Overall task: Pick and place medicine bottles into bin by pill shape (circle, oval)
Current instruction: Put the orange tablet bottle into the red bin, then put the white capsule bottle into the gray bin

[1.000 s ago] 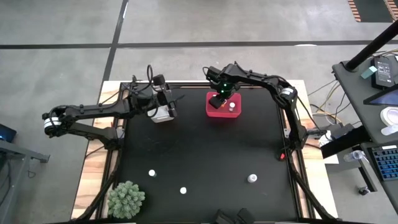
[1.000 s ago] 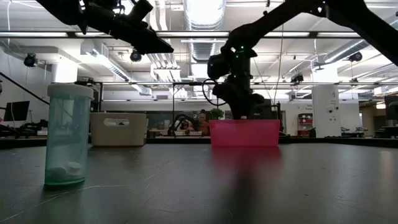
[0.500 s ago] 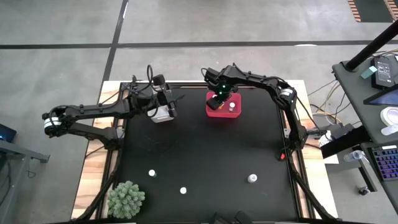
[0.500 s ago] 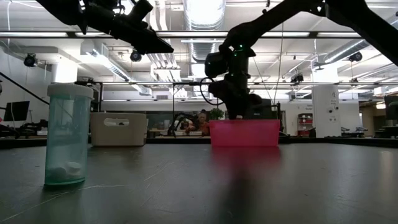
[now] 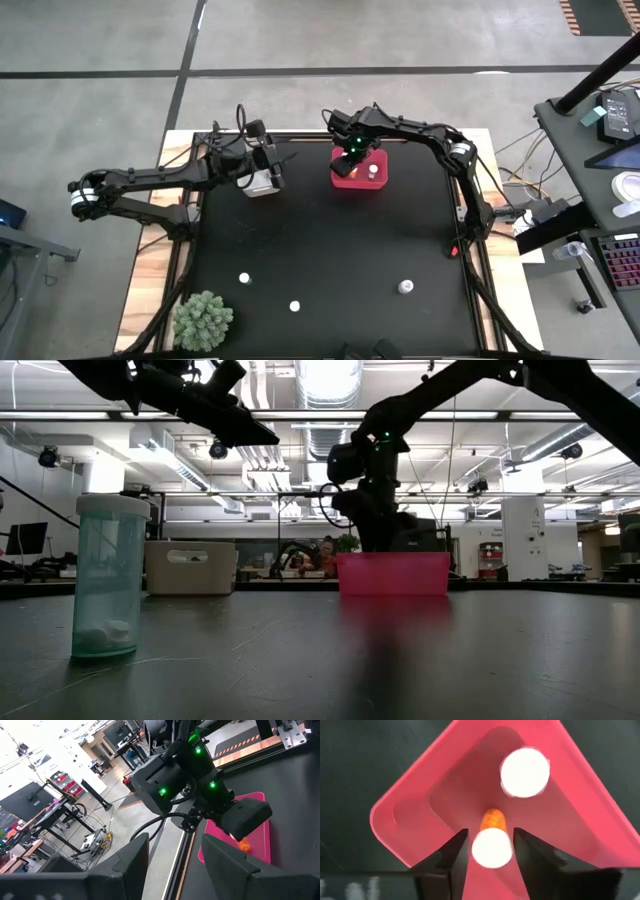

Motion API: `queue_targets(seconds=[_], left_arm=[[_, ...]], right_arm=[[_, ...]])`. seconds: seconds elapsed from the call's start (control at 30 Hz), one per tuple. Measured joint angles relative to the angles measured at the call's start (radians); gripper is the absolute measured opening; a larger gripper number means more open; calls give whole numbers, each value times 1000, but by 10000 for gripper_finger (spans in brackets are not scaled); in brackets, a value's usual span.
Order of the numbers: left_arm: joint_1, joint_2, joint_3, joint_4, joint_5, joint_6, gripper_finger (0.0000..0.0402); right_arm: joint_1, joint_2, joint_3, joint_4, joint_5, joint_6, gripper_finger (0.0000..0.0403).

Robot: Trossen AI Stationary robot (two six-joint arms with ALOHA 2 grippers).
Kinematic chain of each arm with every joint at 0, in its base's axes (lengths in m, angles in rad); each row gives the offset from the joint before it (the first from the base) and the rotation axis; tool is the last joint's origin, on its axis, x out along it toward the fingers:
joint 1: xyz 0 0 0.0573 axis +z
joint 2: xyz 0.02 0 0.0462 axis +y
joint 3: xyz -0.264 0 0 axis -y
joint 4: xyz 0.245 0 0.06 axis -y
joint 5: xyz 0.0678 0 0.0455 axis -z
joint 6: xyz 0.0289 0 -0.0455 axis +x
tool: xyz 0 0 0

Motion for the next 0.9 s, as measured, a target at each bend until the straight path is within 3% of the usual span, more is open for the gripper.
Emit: queue_targets(seconds=[0.23, 0.47, 0.7, 0.9], left_arm=[[0, 0, 0, 0, 0, 0, 167], [0, 0, 0, 0, 0, 0, 167], [0, 0, 0, 0, 0, 0, 167], [-1, 0, 0, 2, 0, -1, 167]], right_arm=[[-2, 0, 0, 12, 0, 0, 185], [-14, -28, 1, 5, 3, -14, 191], [7, -152, -13, 4, 52, -48, 191], [70, -307, -115, 85, 83, -68, 191]])
